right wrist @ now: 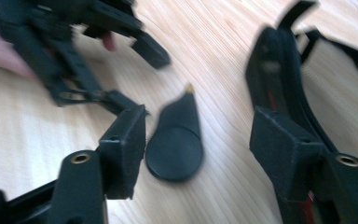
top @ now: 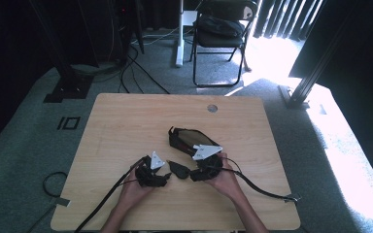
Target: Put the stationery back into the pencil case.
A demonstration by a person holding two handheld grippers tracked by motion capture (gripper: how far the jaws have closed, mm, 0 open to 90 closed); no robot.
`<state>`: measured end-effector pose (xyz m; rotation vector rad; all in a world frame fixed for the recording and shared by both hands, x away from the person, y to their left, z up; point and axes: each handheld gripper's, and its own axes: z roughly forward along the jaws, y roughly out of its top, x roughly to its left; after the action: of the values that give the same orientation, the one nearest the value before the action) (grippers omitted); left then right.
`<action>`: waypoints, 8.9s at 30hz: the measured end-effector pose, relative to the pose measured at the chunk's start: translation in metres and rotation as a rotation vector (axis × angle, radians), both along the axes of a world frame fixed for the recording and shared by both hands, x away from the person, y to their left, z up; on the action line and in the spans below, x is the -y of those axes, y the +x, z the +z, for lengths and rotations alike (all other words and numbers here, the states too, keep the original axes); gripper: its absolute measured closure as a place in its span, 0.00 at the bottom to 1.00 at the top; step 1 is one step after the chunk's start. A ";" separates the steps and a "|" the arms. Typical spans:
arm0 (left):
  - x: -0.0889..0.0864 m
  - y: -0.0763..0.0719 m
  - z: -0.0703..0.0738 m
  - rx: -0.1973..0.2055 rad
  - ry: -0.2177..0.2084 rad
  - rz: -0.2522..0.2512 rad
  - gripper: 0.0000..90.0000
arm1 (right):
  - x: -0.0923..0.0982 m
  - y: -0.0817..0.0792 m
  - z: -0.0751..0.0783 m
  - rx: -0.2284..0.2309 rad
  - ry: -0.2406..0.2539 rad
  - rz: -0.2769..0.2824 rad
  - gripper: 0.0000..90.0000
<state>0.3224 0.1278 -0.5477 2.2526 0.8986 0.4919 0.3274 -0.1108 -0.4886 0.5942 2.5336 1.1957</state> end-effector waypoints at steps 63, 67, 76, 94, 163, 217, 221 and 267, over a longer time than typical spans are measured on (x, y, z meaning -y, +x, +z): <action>-0.033 0.013 -0.006 -0.020 -0.079 0.133 0.23 | -0.036 0.013 -0.052 -0.086 -0.094 -0.032 0.30; -0.033 0.013 -0.006 -0.020 -0.079 0.133 0.23 | -0.037 0.013 -0.056 -0.095 -0.105 -0.031 0.32; -0.033 0.013 -0.006 -0.020 -0.079 0.133 0.23 | -0.036 0.015 -0.058 -0.112 -0.115 -0.039 0.36; -0.033 0.013 -0.006 -0.020 -0.079 0.133 0.23 | -0.033 0.017 -0.057 -0.142 -0.119 -0.046 0.41; -0.033 0.013 -0.006 -0.020 -0.084 0.136 0.23 | -0.019 0.011 -0.018 -0.067 -0.086 -0.051 0.46; -0.033 0.013 -0.006 -0.023 -0.079 0.134 0.23 | 0.002 0.009 0.024 0.037 -0.011 -0.097 0.46; -0.033 0.013 -0.006 -0.022 -0.079 0.134 0.23 | 0.005 0.010 0.027 0.045 -0.008 -0.106 0.46; -0.033 0.014 -0.006 -0.022 -0.082 0.136 0.23 | 0.029 0.039 0.049 0.095 -0.025 -0.182 0.46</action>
<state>0.3362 0.1603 -0.5537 2.1362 1.0686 0.4826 0.3667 -0.1396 -0.4395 0.7268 2.3554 1.1003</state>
